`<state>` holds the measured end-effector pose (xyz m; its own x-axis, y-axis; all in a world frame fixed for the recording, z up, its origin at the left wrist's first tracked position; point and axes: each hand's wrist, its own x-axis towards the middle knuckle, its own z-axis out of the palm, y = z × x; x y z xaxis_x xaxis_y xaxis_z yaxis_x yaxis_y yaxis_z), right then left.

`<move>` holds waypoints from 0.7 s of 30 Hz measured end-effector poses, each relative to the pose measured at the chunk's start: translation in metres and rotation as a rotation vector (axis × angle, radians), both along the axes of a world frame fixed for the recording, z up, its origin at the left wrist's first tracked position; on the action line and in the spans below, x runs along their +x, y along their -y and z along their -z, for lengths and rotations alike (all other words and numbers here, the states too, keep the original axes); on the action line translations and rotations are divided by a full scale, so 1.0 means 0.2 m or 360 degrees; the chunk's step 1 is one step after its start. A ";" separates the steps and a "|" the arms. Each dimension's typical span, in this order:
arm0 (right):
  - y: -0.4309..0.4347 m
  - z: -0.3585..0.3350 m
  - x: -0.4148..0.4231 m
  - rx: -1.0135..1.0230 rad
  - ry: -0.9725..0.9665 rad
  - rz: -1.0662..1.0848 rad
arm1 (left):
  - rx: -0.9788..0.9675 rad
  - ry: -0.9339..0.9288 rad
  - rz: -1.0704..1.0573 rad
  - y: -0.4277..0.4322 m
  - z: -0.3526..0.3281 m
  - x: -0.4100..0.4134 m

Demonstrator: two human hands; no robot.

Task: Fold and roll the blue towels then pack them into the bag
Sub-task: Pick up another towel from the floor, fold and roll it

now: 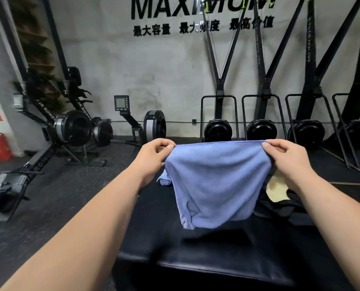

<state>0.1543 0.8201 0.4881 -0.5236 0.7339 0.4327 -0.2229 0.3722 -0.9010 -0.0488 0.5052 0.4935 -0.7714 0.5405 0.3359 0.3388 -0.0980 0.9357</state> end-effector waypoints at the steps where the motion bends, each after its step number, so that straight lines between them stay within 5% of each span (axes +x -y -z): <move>1: 0.01 0.01 0.00 -0.0077 -0.0040 0.0000 | 0.0014 0.0090 0.0061 0.00 0.00 0.01; 7: 0.02 0.15 -0.02 -0.0378 0.0145 -0.0078 | -0.0092 0.0351 0.0097 0.00 0.15 -0.03; 14: -0.01 0.91 -0.03 0.0037 0.1244 0.0024 | -0.0778 0.0332 -0.0190 -0.03 0.96 -0.02; 21: 0.13 1.23 0.00 0.0184 0.1257 0.0245 | -0.0871 0.0171 -0.0310 -0.01 1.26 0.08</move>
